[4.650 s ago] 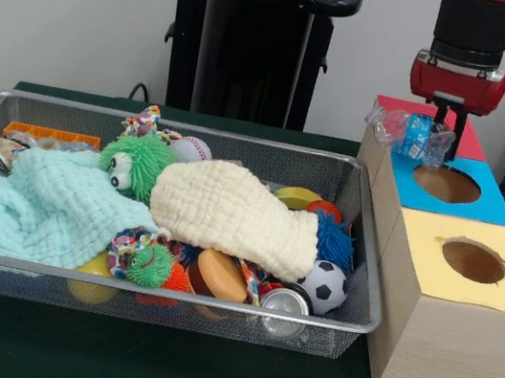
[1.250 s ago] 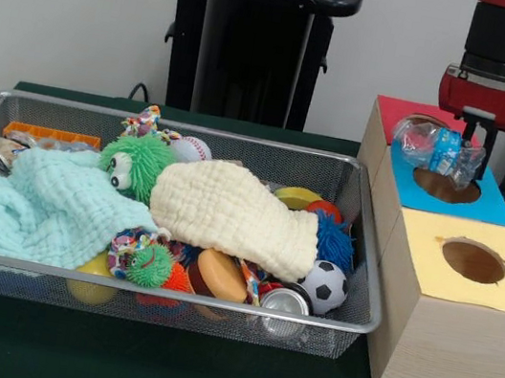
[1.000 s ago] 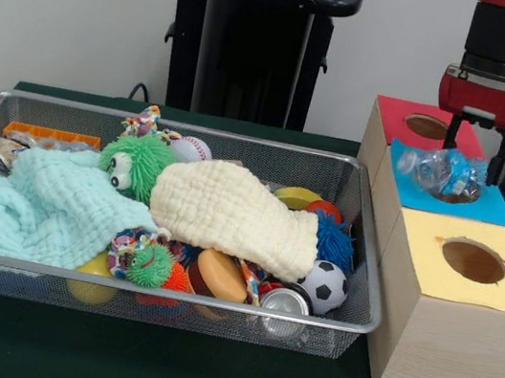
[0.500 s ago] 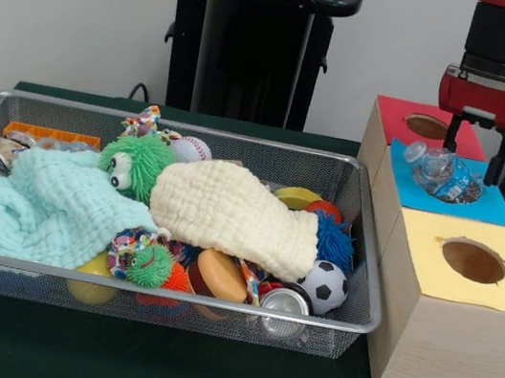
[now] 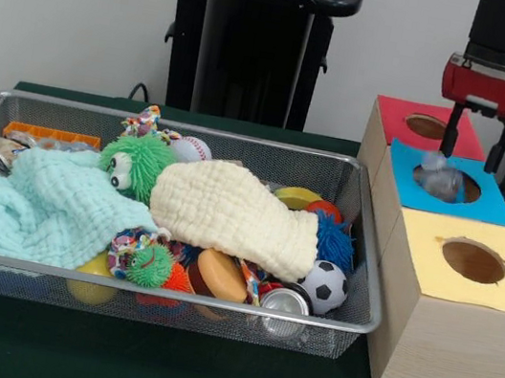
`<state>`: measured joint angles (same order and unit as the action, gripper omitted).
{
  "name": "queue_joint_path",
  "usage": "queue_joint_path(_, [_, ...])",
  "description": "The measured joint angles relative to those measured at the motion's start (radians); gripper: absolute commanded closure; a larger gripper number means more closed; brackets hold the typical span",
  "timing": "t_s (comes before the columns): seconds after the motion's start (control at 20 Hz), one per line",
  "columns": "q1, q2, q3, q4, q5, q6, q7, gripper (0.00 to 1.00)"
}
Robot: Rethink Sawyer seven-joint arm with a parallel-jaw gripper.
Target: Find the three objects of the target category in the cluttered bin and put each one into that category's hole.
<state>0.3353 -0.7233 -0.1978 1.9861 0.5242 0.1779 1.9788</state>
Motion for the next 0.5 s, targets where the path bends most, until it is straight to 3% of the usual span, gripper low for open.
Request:
queue_joint_path(0.3, [0.073, -0.017, -0.101, -0.059, -0.001, 0.226, 0.0, 0.0])
queue_joint_path(0.5, [0.085, -0.035, -0.139, -0.086, -0.001, 0.303, 0.0, 0.0])
